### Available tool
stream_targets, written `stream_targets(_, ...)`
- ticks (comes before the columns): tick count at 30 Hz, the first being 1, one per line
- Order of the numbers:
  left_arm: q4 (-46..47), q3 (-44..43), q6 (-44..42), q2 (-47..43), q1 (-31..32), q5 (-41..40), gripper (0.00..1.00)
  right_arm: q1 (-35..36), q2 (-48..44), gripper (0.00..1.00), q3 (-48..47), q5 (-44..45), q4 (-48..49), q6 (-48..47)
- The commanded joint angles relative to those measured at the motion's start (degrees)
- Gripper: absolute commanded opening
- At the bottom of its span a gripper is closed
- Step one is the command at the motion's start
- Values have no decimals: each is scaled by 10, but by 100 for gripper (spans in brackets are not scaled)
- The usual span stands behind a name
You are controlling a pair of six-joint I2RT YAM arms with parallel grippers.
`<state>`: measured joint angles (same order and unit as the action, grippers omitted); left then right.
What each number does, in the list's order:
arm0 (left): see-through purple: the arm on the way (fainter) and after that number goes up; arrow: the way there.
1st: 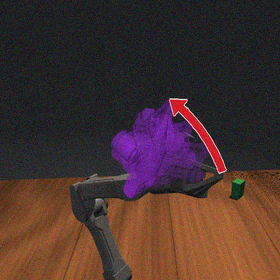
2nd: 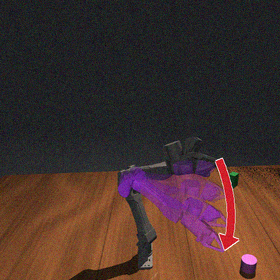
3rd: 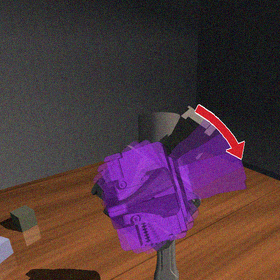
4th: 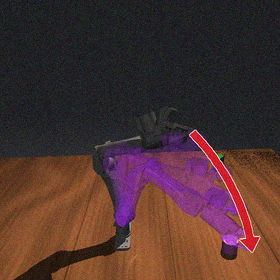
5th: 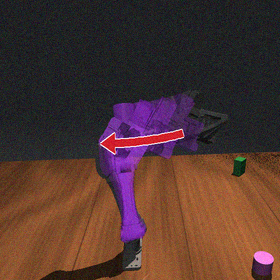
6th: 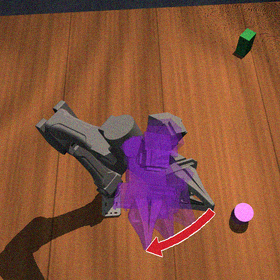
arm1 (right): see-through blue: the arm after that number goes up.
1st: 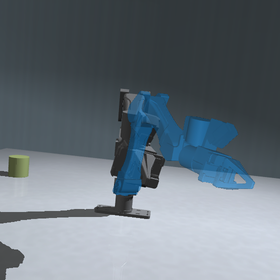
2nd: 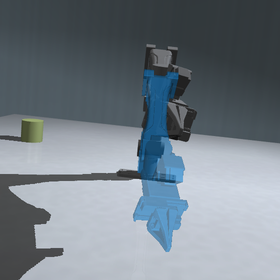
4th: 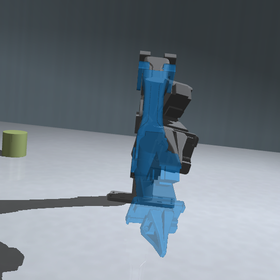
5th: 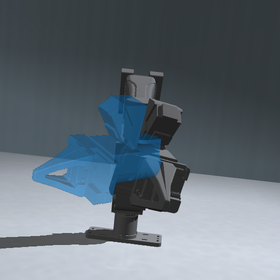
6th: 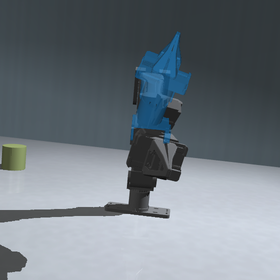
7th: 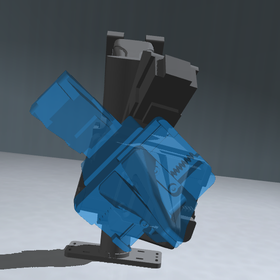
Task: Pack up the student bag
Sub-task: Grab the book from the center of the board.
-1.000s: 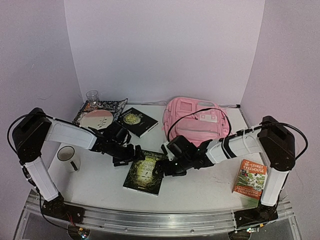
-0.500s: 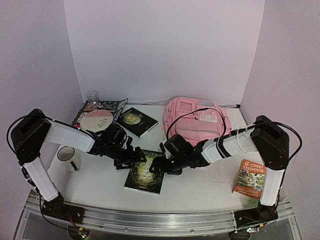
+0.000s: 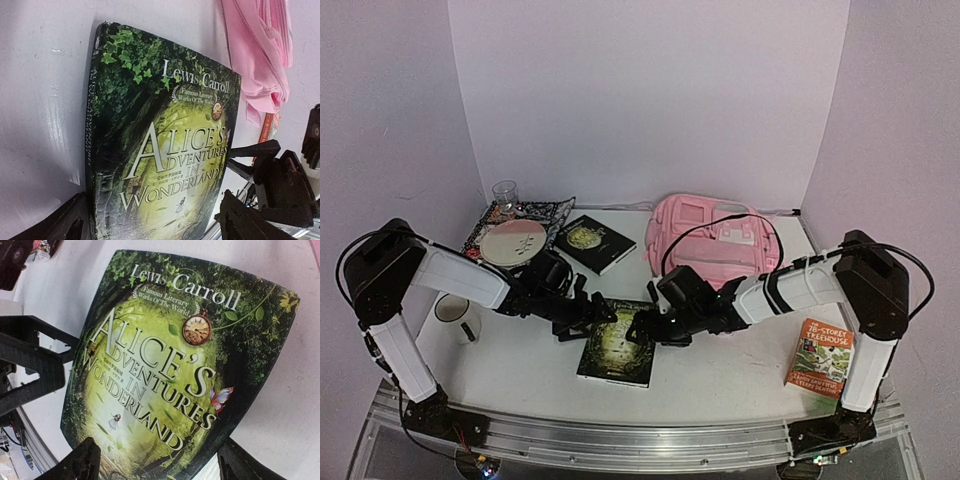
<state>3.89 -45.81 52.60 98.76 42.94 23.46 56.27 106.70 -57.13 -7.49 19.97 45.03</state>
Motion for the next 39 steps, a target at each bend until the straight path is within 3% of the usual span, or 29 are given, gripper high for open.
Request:
stream_targets(1,-16,23,18,19,23,31,91,12,-62,79,-3,-29,67,-11)
stream_targets(15,-16,29,22,13,23,19,91,-4,-46,71,20,-10,68,15)
stream_targets(39,-17,30,15,18,23,11,92,-15,-74,73,21,-28,52,-9)
